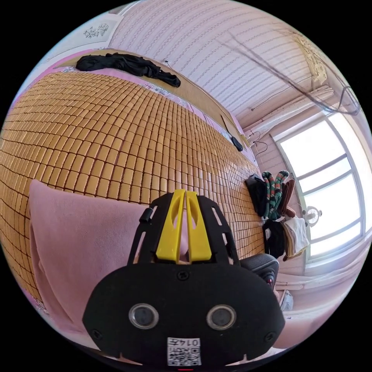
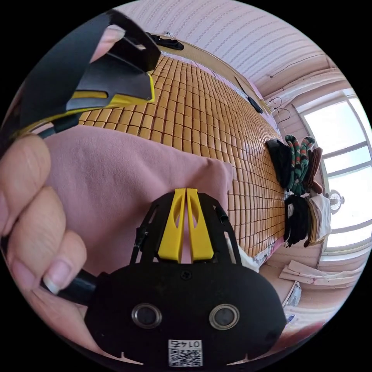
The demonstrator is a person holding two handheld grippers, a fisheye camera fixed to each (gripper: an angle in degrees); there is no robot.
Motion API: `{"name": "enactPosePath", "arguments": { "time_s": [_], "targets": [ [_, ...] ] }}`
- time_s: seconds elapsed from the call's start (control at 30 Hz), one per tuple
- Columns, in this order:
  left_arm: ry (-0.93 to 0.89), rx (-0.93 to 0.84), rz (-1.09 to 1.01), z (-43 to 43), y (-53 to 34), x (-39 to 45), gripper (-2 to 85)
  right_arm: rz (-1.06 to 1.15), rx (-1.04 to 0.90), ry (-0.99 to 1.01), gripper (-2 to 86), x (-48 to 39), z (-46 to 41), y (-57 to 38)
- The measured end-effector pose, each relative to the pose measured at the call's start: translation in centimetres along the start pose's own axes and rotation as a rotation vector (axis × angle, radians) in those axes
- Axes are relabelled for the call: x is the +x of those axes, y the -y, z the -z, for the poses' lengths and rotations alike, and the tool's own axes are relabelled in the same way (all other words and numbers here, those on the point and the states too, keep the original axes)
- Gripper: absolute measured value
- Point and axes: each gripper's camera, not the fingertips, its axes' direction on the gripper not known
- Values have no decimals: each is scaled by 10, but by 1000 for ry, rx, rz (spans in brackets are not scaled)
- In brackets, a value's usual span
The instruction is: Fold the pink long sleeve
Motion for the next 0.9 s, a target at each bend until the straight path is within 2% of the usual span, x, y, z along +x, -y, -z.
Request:
{"name": "enactPosePath", "arguments": {
  "time_s": [0.2,0.57,0.73,0.9],
  "targets": [
    [21,-27,-85,-29,-2,19,-10,-60,43,80,-10,3,-11,-20],
    [120,-29,-115,-74,9,31,-8,-119,38,73,-10,5,-36,-39],
    [67,-202,-186,-119,33,33,19,18,-20,123,-10,27,-46,-35],
    [20,-383,-352,-173,56,49,60,-98,-33,358,-9,72,-72,-40]
  ]
}}
